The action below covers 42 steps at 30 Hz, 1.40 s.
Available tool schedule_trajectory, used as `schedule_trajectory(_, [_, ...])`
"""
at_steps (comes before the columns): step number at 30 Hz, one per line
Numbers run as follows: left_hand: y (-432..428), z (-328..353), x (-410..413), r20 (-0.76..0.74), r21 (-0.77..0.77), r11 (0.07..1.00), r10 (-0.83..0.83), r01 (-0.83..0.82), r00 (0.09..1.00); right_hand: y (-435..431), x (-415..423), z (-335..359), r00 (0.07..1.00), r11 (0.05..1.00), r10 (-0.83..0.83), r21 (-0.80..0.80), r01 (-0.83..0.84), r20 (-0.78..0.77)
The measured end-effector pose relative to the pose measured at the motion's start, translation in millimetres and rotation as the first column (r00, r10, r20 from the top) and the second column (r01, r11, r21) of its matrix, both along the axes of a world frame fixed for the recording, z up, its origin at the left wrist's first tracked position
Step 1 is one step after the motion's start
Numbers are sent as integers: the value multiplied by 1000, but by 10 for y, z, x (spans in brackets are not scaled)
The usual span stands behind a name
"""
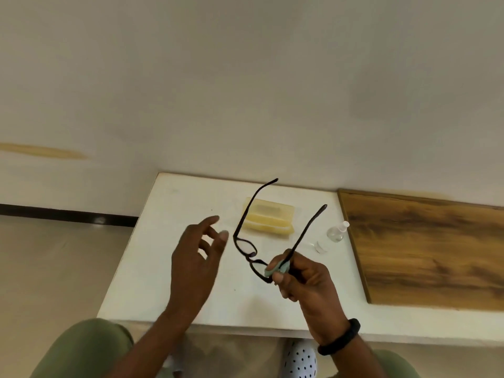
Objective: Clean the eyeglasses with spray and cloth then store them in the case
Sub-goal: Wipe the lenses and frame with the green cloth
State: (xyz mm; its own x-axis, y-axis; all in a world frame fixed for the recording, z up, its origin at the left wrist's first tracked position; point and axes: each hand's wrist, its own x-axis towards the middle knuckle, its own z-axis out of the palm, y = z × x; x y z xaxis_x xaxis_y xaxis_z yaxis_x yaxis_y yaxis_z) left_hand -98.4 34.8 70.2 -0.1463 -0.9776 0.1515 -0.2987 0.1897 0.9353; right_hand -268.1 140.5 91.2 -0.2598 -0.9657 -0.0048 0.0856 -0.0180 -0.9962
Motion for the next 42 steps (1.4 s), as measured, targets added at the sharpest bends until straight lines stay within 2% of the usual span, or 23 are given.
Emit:
schedule_trajectory(2, [-56, 9, 110, -18, 199, 980, -25, 28, 1000, 99, 21, 25, 997, 997, 71, 15, -71, 9])
schedule_trajectory(4, [-90, -7, 212, -61, 375, 920, -97, 113, 993, 178, 42, 56, 992, 992, 125, 26, -126, 9])
schedule_trajectory(6, [-117, 3, 268, -141, 483, 848, -170, 217, 975, 208, 50, 81, 986, 985, 167, 33, -167, 3])
schedule_trajectory(9, [-141, 66, 238, -234, 490, 807, -243, 330, 941, 201, -15, 111, 986, 986, 163, 24, -164, 34])
schedule_trajectory(15, [-222, 72, 170, -396, 518, 755, -205, 402, 895, 25, -323, 27, 970, 990, 140, 2, -143, 197])
schedule_trajectory(18, [-272, 53, 77, -424, 558, 750, -111, 355, 899, -143, -466, -95, 965, 991, 109, 52, -125, 239])
schedule_trajectory(21, [-380, 81, -63, -463, 568, 776, 26, 274, 886, -331, -574, -171, 983, 992, 33, 113, -54, 180])
schedule_trajectory(24, [-501, 143, -175, -457, 507, 840, 71, 194, 887, -556, -662, -271, 990, 983, -97, 166, 80, 99])
schedule_trajectory(27, [-569, 195, -212, -416, 403, 911, 93, 91, 905, -727, -705, -320, 970, 961, -228, 178, 210, 88])
schedule_trajectory(29, [-615, 262, -210, -340, 273, 962, 117, -21, 933, -788, -669, -271, 961, 954, -265, 165, 250, 77])
schedule_trajectory(31, [-642, 358, -253, -239, 78, 990, 133, -117, 962, -826, -581, -175, 962, 962, -256, 126, 243, 96])
schedule_trajectory(33, [-616, 420, -358, -169, -125, 977, 150, -172, 974, -856, -466, -48, 974, 981, -191, 58, 185, 122])
schedule_trajectory(36, [-509, 354, -505, -165, -334, 913, 186, -232, 969, -872, -280, 174, 986, 994, -73, -72, 85, 149])
schedule_trajectory(42, [-506, 368, -545, -77, -560, 812, 148, -165, 986, -975, -71, 359, 991, 986, -86, -137, 99, 99])
